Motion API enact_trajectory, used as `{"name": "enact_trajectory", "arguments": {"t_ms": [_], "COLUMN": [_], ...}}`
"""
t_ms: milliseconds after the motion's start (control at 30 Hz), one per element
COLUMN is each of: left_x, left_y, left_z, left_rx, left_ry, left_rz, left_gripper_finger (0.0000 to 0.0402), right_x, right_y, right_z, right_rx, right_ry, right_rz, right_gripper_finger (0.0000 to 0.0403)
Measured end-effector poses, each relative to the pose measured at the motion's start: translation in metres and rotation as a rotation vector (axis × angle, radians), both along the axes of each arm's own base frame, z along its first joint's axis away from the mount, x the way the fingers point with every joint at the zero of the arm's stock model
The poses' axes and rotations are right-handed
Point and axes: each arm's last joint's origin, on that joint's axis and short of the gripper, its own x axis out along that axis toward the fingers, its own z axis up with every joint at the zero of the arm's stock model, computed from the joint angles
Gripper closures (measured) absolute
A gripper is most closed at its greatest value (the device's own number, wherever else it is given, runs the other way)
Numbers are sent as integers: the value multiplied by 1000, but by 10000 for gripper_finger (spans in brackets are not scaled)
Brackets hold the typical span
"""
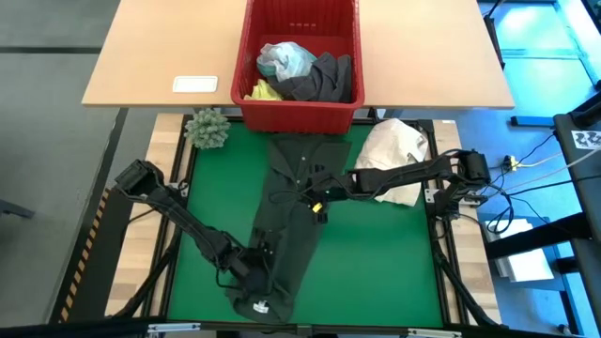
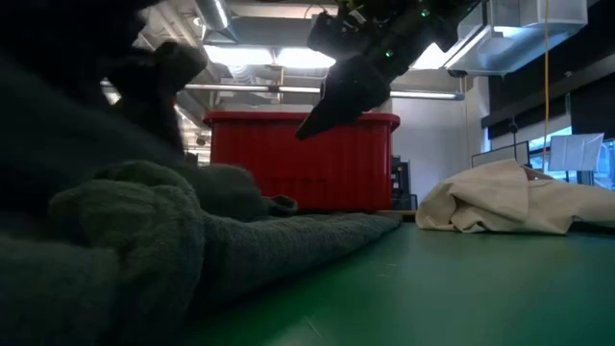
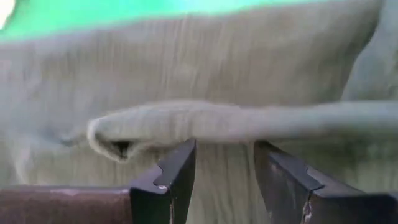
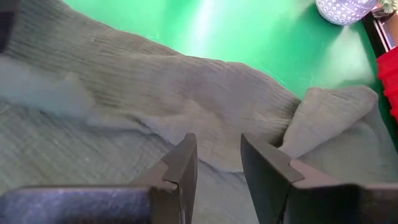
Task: Fold Laundry from Bin
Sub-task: Fold the dark green polo
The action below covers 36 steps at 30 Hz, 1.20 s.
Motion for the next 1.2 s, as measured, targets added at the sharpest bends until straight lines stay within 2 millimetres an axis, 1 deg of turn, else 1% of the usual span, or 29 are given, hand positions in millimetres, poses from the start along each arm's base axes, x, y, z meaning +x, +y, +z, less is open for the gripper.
{"name": "enact_trajectory", "arguments": {"t_ms": [133, 267, 533, 700, 800, 933, 1033, 1200], "left_x": [8, 8, -16, -24, -28, -32, -33, -35], "left_y": [-7, -11, -30, -39, -44, -49, -52, -59], "left_z": [7, 7, 2, 2, 2, 0, -7, -26], "left_rx": [-29, -67, -120, -186, -210, -238, -257, -283], "left_ry": [-99, -91, -29, -34, -35, -22, 9, 88], "left_rz": [-83, -107, -33, 19, 28, 44, 49, 61], "left_gripper_finger": [245, 245, 246, 246, 246, 246, 246, 246], "right_x": [0, 3, 8, 11, 19, 30, 41, 57], "right_y": [0, -2, -13, -21, -25, -31, -38, -49], "right_z": [0, 3, 10, 9, 0, -20, -30, -40], "right_rx": [0, 4, 2, 17, 32, 44, 48, 64], "right_ry": [-4, -40, -132, -158, -181, -175, -163, -150], "right_rz": [0, -3, 3, 5, 17, 18, -1, -22], "right_gripper_finger": [282, 282, 282, 282, 282, 282, 282, 282]}}
